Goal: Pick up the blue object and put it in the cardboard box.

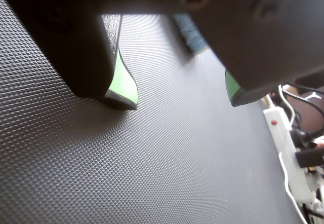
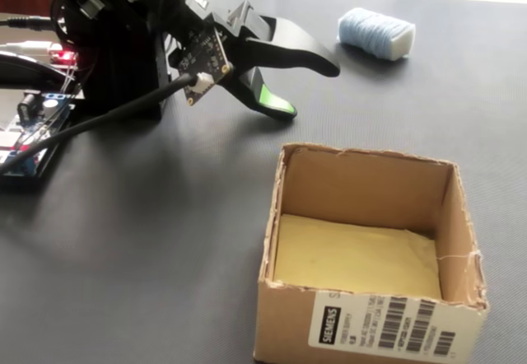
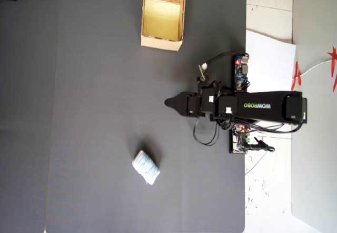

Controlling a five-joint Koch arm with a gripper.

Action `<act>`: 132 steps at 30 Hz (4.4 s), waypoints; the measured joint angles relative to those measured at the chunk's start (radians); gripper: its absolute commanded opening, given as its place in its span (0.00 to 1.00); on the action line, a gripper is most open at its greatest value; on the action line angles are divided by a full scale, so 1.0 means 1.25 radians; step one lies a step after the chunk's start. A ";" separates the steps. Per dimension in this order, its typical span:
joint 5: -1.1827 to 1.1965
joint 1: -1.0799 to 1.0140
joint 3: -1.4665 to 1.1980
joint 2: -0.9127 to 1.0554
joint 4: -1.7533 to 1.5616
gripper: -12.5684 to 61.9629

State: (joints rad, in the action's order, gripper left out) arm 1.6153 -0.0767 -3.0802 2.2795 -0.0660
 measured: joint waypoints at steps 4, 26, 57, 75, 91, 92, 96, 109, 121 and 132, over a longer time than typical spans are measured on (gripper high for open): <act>0.000 0.001 0.000 0.000 0.000 0.63; 0.000 0.001 0.000 0.000 0.000 0.63; 0.000 0.004 0.000 0.000 0.000 0.63; -0.002 0.020 0.000 0.000 0.001 0.63; -0.007 0.291 0.000 0.000 -0.017 0.62; -0.007 0.298 0.000 0.000 -0.017 0.62; -0.007 0.336 0.000 0.000 -0.017 0.62; -0.007 0.487 0.000 0.000 -0.017 0.61; -0.007 0.513 0.103 -0.001 0.145 0.61; -0.011 0.512 0.491 -0.269 0.320 0.61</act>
State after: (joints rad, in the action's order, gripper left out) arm 1.6015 0.5630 -2.4666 1.9436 0.3344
